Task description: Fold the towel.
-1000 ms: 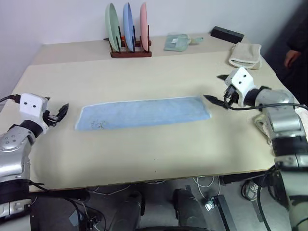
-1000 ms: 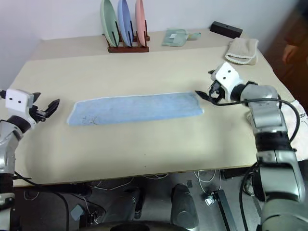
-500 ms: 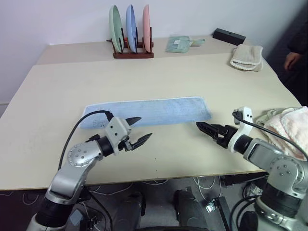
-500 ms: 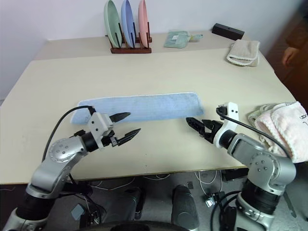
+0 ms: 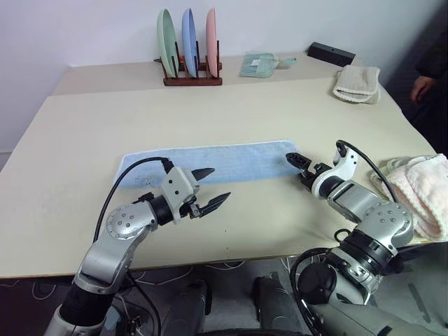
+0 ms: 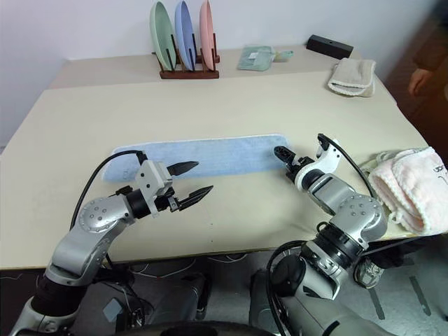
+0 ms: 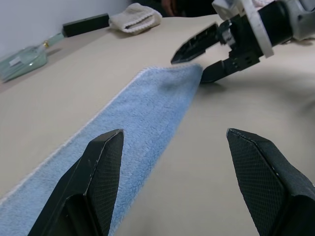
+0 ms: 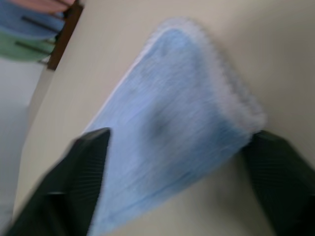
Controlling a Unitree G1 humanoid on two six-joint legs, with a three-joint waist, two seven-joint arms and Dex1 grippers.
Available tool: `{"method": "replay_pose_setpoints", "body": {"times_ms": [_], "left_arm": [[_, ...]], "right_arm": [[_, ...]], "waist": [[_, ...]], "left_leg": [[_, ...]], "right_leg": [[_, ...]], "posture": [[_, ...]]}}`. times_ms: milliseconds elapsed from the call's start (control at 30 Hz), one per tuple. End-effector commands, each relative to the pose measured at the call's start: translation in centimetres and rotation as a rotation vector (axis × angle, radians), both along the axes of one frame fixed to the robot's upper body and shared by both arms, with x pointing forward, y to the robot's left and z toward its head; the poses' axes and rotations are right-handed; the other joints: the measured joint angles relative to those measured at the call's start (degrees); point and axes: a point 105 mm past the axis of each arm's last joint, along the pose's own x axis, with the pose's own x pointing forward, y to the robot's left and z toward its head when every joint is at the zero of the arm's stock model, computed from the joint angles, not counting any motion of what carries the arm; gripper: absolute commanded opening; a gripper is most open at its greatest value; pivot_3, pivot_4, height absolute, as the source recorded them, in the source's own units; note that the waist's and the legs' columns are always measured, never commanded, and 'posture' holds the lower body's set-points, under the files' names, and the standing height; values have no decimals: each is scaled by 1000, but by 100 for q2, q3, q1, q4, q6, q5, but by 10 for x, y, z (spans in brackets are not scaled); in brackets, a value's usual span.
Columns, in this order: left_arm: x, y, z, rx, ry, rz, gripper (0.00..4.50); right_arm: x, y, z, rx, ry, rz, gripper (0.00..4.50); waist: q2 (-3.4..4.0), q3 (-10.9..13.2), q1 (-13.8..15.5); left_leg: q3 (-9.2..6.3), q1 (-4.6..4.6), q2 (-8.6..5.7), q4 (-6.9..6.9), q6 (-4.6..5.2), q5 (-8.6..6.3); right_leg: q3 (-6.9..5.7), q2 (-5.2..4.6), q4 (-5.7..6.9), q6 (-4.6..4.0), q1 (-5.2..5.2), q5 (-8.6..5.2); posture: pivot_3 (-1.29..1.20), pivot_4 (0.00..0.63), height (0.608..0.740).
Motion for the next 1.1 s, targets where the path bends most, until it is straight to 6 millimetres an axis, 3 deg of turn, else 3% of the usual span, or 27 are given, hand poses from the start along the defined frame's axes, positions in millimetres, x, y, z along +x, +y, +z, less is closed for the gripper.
{"method": "replay_pose_setpoints", "body": {"times_ms": [33,167,400,500,533,633,733,833,933,1100], "left_arm": [[-5,0,11,-15,-43,7,3421],[-6,1,8,-16,-34,14,3421],[-3,-2,4,-10,-26,7,3421],[-1,-4,4,-8,-23,-4,3421],[0,-5,3,-8,-22,-9,3421],[2,-9,3,-9,-23,-23,3421],[4,-10,4,-11,-27,-25,3421],[4,-8,4,-16,-28,-14,3421],[1,-6,1,-13,-25,-5,3421],[-1,-6,-1,-14,-25,5,3421]], "right_arm": [[5,-2,-5,9,23,-38,2131],[5,-7,3,-20,-8,-49,27],[-8,-56,50,-332,-167,-45,27],[-11,-66,71,-448,-227,-10,27],[-10,-64,80,-509,-258,25,27],[-9,-30,100,-683,-367,204,27],[-14,-3,100,-794,-426,357,27],[-28,36,84,-962,-495,613,27],[-35,65,64,-1024,-522,757,27],[-26,84,43,-1040,-518,795,27]], "waist": [[0,0,-3],[2,-3,-6],[12,1,42],[12,1,13],[14,0,-7],[18,-1,-45],[17,-2,-39],[16,-1,37],[10,0,44],[9,0,49]], "left_leg": [[0,0,0,0,0,0],[0,0,0,-4,0,0],[-3,-11,-6,1,5,-2],[-1,-9,-4,-2,6,-2],[1,-7,-2,-5,6,-2],[9,-5,1,-7,7,-3],[8,-6,4,-6,8,-4],[7,-11,1,-3,11,-5],[2,-15,1,0,12,-6],[2,-14,2,-1,12,-6]], "right_leg": [[0,0,0,0,0,0],[0,0,0,0,-2,0],[0,-9,-9,3,-1,-2],[-3,-3,-9,3,-1,-3],[-4,-1,-10,3,-1,-3],[-2,-1,-10,3,-2,-3],[-3,1,-11,5,-1,-4],[-3,-3,-14,10,-1,-7],[-3,-7,-22,15,2,-10],[-3,-6,-25,15,2,-10]], "posture": [[0,150,736],[0,150,736],[0,150,736],[0,150,736],[0,150,736],[0,150,736],[0,150,736],[0,150,736],[0,150,736],[0,150,736]]}}
